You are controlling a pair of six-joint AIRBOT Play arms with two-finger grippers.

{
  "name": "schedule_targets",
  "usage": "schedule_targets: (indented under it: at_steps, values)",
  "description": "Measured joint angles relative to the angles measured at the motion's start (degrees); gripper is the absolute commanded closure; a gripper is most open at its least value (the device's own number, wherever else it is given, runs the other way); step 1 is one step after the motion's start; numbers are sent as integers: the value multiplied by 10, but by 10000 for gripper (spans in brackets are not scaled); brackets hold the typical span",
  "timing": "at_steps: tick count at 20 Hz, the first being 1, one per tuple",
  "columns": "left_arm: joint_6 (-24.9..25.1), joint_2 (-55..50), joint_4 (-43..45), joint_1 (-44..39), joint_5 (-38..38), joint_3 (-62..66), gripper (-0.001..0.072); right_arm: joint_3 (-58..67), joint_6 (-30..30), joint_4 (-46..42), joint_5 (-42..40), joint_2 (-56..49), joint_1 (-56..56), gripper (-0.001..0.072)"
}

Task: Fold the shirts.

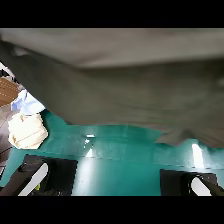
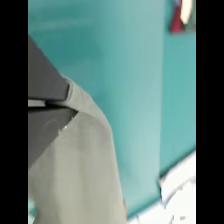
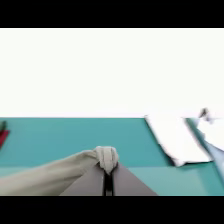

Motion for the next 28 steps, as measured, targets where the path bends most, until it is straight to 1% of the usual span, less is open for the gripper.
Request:
schedule_targets:
  at_steps: [3,5,8,10,14,17,18,20,22,25,28]
  values:
    - [34,-58,-2,-16,22,-77,681,-112,0,32,-27,-39,-1,686]
    - [68,-106,1,-46,57,-155,681,-198,-2,43,-47,-68,0,686]
    - [126,-194,-2,-99,130,-246,681,-307,-13,45,-85,-133,22,686]
    - [146,-256,-1,-118,183,-275,681,-356,-21,50,-122,-182,41,686]
    - [168,-340,2,-132,294,-298,681,-383,-26,54,-182,-274,63,686]
    - [191,-364,-3,-134,372,-303,681,-353,-28,55,-201,-330,75,686]
    - [197,-368,-4,-136,387,-304,681,-337,-28,54,-201,-348,77,686]
    - [209,-375,-2,-137,401,-305,681,-306,-29,54,-196,-377,80,686]
    - [226,-379,1,-136,396,-306,682,-280,-30,53,-175,-400,79,686]
    - [238,-383,28,-138,352,-306,681,-260,-28,47,-131,-425,77,686]
    - [217,-384,91,-137,301,-307,681,-252,-11,12,-88,-438,74,686]
